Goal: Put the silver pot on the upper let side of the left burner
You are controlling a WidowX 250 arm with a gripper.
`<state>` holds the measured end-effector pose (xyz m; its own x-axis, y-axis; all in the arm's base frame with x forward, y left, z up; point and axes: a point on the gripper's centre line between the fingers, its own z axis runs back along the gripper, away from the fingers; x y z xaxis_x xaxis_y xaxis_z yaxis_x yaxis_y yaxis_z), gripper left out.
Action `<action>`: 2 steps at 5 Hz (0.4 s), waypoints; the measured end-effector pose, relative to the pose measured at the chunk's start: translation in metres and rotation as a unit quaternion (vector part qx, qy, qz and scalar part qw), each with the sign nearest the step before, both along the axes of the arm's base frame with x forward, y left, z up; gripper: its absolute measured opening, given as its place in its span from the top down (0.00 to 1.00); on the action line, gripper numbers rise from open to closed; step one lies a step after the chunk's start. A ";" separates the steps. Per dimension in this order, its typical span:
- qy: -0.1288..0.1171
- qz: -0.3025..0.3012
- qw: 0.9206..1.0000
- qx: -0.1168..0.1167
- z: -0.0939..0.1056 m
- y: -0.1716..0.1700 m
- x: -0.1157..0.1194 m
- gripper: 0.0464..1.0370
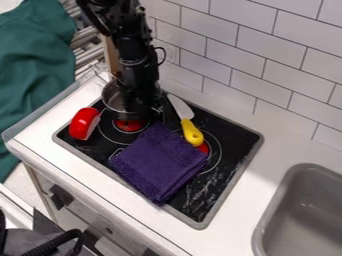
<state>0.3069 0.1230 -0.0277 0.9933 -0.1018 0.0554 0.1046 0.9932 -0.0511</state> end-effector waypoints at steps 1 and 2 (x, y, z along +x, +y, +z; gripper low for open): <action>-0.036 -0.001 0.999 0.012 0.033 -0.012 0.018 0.20; -0.054 0.016 0.998 0.010 0.064 -0.030 0.025 0.02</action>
